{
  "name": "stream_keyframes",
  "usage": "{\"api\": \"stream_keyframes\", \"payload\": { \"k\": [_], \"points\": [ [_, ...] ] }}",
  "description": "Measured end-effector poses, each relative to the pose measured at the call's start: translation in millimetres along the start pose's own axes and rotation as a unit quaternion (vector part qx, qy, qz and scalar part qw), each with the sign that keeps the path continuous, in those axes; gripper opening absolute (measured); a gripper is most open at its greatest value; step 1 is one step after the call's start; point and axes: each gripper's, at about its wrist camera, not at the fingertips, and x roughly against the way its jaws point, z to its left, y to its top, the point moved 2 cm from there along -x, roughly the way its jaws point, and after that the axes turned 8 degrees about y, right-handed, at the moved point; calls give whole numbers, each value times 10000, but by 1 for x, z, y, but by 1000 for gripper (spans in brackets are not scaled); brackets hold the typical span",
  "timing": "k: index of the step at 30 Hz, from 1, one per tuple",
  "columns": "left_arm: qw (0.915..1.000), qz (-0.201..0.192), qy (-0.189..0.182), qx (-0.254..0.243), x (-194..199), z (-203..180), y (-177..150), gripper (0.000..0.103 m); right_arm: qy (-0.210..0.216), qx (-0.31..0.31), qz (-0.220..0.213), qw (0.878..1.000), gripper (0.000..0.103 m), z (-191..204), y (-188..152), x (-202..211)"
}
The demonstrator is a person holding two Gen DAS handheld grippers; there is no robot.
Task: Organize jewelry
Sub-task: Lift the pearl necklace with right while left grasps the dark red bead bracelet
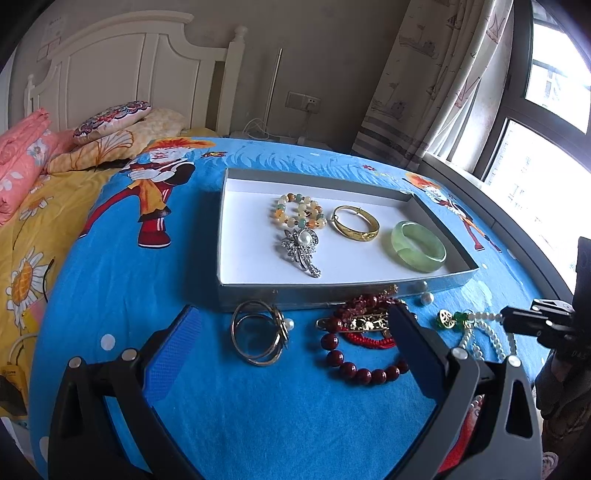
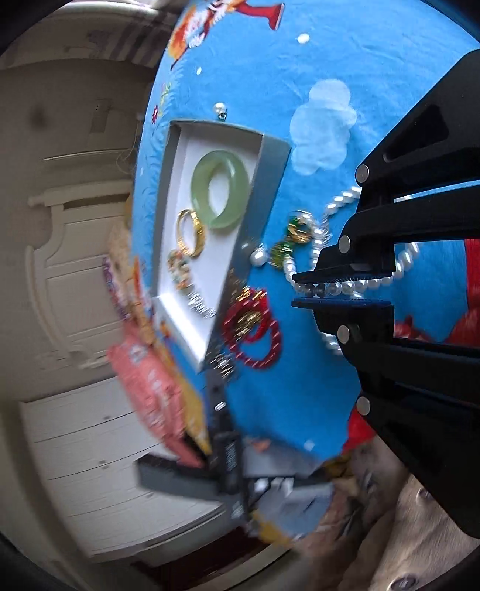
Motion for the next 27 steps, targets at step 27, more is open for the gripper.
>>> {"api": "stream_keyframes", "payload": {
  "k": [27],
  "points": [
    [9875,350,-206,-1525,3,-67,-21,99,692,-490,-1863,9788,10,14,41,81]
  ]
}}
